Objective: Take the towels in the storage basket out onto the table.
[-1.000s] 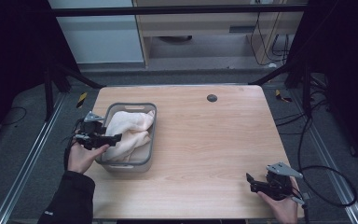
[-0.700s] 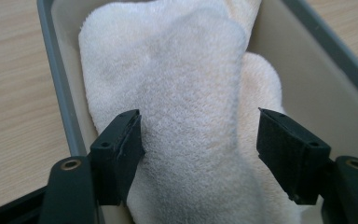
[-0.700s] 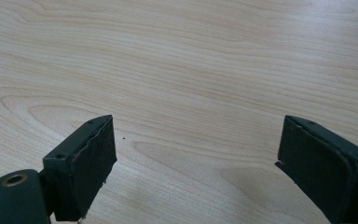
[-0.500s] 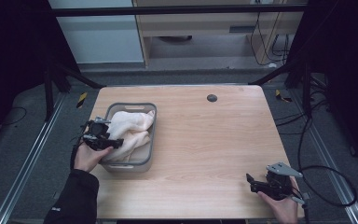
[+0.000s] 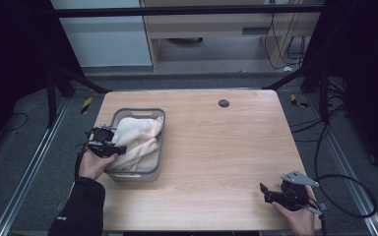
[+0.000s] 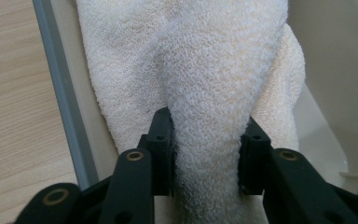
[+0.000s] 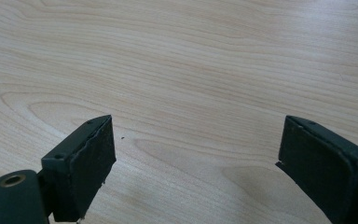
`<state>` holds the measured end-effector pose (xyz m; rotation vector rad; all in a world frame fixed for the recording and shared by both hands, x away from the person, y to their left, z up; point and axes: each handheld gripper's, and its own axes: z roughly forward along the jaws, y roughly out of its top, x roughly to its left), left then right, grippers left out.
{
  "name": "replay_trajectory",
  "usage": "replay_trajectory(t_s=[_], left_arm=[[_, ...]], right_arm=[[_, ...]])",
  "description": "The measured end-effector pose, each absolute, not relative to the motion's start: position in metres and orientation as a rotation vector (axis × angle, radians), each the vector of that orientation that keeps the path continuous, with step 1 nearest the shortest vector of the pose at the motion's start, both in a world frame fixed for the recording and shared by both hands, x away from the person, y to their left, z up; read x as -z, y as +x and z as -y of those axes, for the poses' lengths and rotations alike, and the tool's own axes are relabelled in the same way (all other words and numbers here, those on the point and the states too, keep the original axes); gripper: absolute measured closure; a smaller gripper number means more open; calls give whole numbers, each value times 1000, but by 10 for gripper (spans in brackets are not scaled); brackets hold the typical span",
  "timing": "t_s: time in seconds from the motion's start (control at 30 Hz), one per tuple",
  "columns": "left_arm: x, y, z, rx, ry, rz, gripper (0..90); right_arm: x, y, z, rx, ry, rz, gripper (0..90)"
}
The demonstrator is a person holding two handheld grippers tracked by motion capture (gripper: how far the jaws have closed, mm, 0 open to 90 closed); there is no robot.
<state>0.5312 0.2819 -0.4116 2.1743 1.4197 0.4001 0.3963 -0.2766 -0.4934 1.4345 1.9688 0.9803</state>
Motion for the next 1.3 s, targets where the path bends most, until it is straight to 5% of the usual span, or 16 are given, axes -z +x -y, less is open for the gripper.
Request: replay_trajectory(t_s=[1.3], left_arm=[[306, 501, -277, -556, 2038, -1277, 716]], right_arm=[[494, 397, 277, -973, 1432, -1976, 100]])
